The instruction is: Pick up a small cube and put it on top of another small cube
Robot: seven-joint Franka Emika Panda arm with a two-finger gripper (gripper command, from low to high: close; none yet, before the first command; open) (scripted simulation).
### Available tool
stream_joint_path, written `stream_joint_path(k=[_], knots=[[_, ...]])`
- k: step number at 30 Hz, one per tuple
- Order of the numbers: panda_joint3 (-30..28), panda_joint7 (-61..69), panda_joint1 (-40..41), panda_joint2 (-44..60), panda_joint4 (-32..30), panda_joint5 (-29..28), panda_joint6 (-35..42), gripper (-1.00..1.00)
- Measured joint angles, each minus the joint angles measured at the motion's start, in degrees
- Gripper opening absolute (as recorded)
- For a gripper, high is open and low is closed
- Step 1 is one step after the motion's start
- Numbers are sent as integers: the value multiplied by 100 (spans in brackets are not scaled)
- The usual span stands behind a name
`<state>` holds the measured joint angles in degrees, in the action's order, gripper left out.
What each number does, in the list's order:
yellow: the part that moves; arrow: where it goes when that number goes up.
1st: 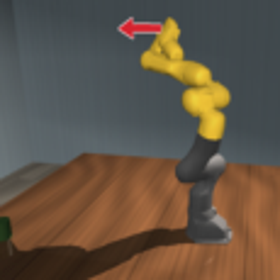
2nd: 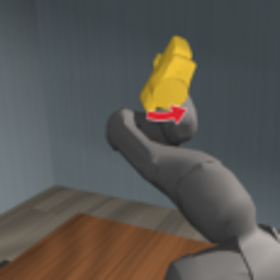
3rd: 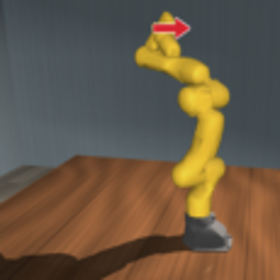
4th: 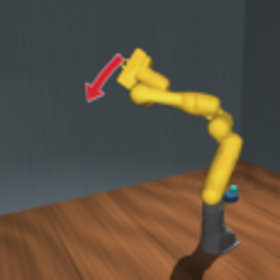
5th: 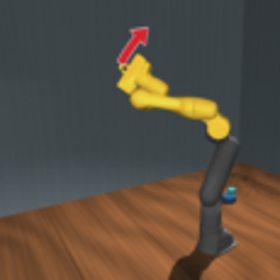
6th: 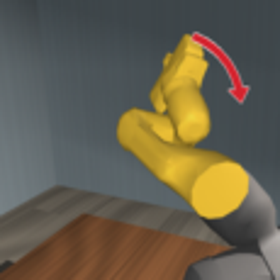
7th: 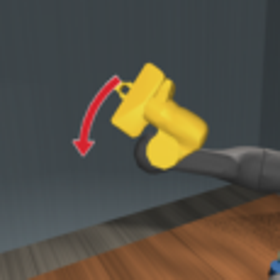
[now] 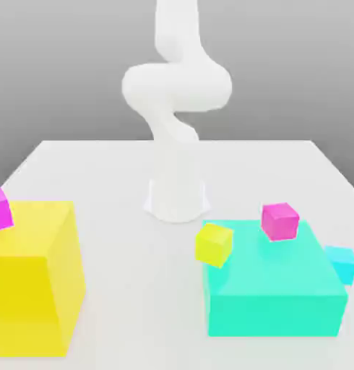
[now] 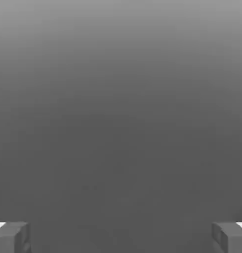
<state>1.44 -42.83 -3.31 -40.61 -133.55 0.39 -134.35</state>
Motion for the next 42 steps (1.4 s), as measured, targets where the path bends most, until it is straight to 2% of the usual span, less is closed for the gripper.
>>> stream_joint_path(k=[10, 16, 23, 28, 29, 36, 42], knots=[[754, 1152, -1249, 2096, -716, 73, -1039, 0], [1327, 1690, -1872, 3342, -1138, -82, -1654, 0], [1703, 1914, -2770, 4852, -1591, -781, -2369, 0], [1102, 1374, -3292, 5904, -1449, -1606, -3124, 0], [968, 1289, -3403, 6067, -1416, -1716, -3255, -100], [955, 1266, -3413, 6088, -1413, -1745, -3269, -100], [1557, 2000, -2982, 4972, -1657, -815, -2429, -100]])
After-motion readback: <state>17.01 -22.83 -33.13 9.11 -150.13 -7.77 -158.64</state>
